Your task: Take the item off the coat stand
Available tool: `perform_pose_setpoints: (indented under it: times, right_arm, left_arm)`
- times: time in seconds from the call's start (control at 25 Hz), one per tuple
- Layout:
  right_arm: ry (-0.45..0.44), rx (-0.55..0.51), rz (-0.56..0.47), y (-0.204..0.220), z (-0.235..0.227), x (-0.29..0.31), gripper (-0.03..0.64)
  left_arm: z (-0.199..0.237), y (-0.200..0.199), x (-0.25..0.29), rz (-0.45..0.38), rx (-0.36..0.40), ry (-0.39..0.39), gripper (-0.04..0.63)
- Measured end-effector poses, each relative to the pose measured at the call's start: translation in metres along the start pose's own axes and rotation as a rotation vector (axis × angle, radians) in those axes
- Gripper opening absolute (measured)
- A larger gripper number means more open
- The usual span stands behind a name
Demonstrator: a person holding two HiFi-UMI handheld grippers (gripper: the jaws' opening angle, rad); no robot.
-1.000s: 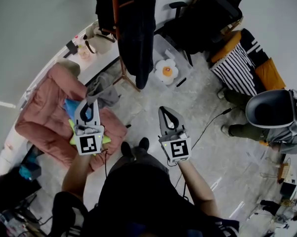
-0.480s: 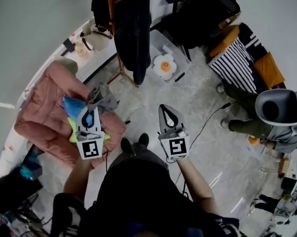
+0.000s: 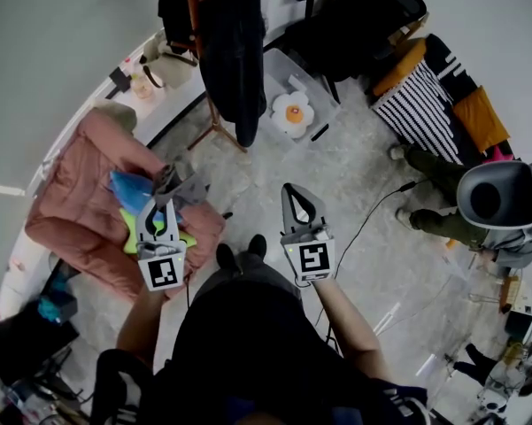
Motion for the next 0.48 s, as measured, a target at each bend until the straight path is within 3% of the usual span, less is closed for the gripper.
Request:
perform_pose_setpoints:
  times: [0.48]
  right_arm:
    - [0.015, 0.011, 0.033, 0.0096, 0.0001, -0.0017, 0.018]
  left_arm:
    - [-0.0033, 0.0087, -0.0052, -0.008, -0.025, -0.010, 0.026]
Point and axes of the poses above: the fingertips, and each gripper's own axes: x forward along the fingers, z to its left, y out of its underside, the point moved 6 cm from there along -x, backward along the fingers, and after that the axes turned 3 degrees about x, right-handed, at the moved point
